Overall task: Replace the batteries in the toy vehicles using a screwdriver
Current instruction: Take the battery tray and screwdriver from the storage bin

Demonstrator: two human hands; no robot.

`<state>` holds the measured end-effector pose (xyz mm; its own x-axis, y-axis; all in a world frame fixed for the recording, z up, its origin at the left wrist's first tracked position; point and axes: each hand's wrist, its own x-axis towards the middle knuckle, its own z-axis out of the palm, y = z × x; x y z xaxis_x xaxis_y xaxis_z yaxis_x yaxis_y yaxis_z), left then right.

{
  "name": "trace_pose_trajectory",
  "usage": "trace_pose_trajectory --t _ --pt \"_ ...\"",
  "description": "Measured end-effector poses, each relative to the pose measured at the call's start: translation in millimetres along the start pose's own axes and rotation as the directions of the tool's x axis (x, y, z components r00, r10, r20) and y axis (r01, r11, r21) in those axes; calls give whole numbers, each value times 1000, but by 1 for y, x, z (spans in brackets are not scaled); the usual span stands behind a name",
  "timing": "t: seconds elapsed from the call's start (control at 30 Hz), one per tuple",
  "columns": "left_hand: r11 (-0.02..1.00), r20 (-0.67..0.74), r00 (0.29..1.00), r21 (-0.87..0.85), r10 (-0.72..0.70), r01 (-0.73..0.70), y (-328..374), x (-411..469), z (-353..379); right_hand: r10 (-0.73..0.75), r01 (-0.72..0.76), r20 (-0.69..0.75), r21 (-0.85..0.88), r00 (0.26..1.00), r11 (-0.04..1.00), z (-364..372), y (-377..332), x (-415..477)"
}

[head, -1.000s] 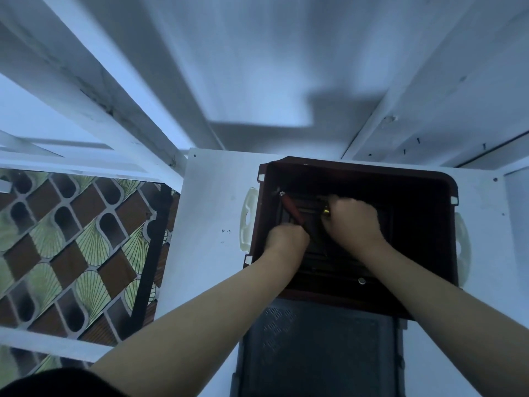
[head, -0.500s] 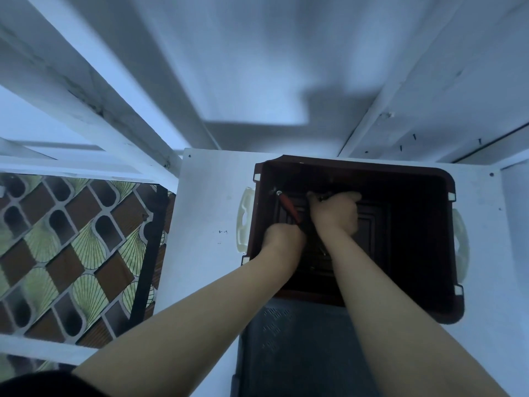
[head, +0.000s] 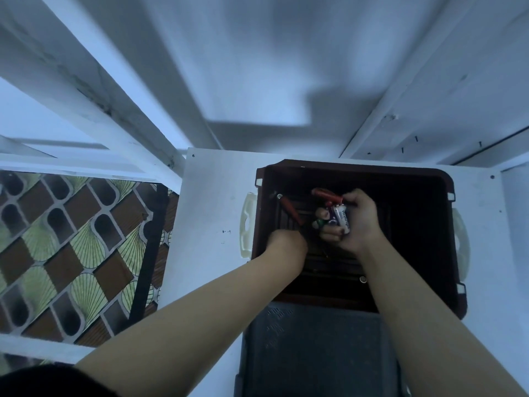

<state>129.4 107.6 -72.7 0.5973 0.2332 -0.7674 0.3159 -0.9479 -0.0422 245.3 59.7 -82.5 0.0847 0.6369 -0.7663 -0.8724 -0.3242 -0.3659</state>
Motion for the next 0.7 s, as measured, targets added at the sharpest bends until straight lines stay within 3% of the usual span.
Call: trace_pose_trajectory --t 0.13,0.33,0.43,0.5,0.53,0.6,0.7 --pt "1000 35 999 -10 0 1 0 1 5 9 -7 61 -32 998 999 3 -5 -3" --pt "998 -38 999 -60 -34 32 -2 -1 7 20 -12 175 -48 984 999 7 -10 -4" --pt "980 -58 996 -192 -71 59 -9 -13 -3 19 -4 139 -108 990 994 9 -9 -3" --pt "935 -94 989 -345 -117 78 -16 -28 -14 12 0 41 -288 999 958 14 -6 -2" --pt "898 -129 981 -433 -146 76 -20 -37 -18 -26 5 -41 -434 999 901 17 -3 -1" --pt "789 -224 947 -613 -229 45 -26 -58 -23 -220 28 -162 -744 962 667 21 4 4" --pt "606 -371 811 -795 -452 -27 -36 -87 -20 -379 -7 -58 -991 924 133 25 16 6"
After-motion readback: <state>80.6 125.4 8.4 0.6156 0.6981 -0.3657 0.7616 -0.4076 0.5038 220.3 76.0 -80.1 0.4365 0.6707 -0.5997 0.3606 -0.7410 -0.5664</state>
